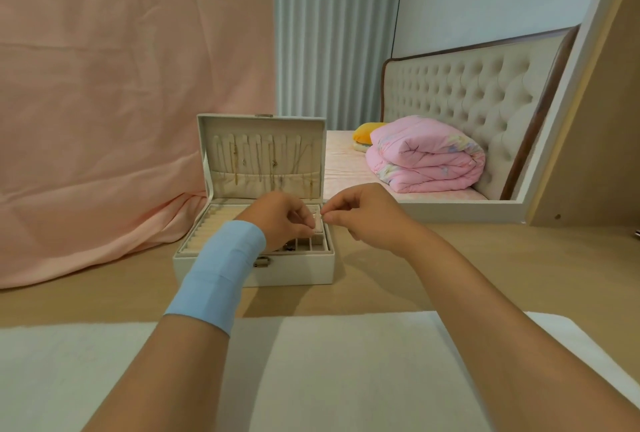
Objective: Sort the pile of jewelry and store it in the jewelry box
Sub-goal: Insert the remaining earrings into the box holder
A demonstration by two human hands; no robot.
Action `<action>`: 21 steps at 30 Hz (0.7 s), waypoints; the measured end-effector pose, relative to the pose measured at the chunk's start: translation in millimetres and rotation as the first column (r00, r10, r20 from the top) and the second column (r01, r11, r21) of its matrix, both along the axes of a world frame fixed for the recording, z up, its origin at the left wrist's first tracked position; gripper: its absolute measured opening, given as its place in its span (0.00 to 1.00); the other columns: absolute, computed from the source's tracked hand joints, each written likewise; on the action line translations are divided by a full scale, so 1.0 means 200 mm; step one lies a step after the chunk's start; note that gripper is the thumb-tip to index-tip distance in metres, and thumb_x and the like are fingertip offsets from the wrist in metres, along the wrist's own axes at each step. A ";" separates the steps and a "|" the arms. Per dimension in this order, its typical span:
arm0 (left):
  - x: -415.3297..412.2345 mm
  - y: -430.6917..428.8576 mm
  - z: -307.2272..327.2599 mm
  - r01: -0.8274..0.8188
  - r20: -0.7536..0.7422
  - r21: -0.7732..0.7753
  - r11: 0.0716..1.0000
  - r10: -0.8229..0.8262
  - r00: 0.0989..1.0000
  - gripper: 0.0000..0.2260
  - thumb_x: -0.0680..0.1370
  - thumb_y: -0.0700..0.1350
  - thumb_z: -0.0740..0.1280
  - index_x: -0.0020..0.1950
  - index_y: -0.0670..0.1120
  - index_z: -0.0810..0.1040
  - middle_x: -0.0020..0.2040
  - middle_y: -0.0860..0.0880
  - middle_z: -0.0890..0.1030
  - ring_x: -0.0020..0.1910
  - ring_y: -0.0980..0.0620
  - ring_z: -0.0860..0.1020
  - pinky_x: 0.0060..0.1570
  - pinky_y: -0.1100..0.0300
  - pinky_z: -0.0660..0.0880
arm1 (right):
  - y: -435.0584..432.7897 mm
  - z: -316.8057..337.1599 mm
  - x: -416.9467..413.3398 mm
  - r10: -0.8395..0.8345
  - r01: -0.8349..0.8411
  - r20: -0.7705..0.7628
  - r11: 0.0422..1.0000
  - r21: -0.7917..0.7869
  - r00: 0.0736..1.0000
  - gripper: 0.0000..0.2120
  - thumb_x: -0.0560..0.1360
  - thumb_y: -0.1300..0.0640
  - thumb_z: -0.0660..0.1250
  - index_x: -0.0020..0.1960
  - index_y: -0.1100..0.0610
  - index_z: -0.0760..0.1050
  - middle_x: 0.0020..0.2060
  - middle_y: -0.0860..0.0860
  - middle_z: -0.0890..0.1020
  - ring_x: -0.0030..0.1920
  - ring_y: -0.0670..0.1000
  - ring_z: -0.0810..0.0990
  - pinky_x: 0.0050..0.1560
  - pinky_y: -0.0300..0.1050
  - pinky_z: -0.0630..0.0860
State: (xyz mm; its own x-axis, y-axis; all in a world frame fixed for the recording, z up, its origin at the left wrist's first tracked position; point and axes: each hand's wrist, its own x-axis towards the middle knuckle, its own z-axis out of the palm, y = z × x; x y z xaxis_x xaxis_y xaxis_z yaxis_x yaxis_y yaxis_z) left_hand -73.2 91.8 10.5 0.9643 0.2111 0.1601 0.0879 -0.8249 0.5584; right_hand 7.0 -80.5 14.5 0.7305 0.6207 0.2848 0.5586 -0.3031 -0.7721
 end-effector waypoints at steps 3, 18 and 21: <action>0.01 0.02 -0.01 0.016 -0.070 0.037 0.999 -0.013 0.997 0.04 0.73 0.46 0.75 0.41 0.55 0.83 0.39 0.57 0.83 0.41 0.57 0.81 0.50 0.59 0.78 | 0.07 -0.02 0.01 -0.008 0.008 0.001 1.000 0.006 1.000 0.03 0.75 0.62 0.74 0.47 0.57 0.86 0.31 0.42 0.81 0.25 0.34 0.74 0.33 0.29 0.68; -0.05 0.12 0.08 -0.038 0.051 -0.013 0.999 0.039 0.998 0.07 0.74 0.46 0.74 0.47 0.56 0.79 0.44 0.55 0.83 0.45 0.55 0.80 0.47 0.59 0.75 | 0.19 -0.05 0.03 -0.019 0.021 0.076 0.999 -0.027 0.997 0.08 0.74 0.60 0.75 0.42 0.47 0.85 0.37 0.43 0.84 0.38 0.39 0.81 0.43 0.35 0.73; -0.05 0.11 0.08 -0.039 0.046 -0.005 0.999 0.040 0.998 0.06 0.74 0.46 0.74 0.48 0.55 0.80 0.44 0.55 0.82 0.45 0.54 0.81 0.51 0.56 0.78 | 0.20 -0.07 0.02 0.010 -0.003 0.085 0.996 -0.089 0.996 0.11 0.74 0.61 0.75 0.39 0.45 0.83 0.36 0.42 0.84 0.40 0.42 0.81 0.45 0.36 0.75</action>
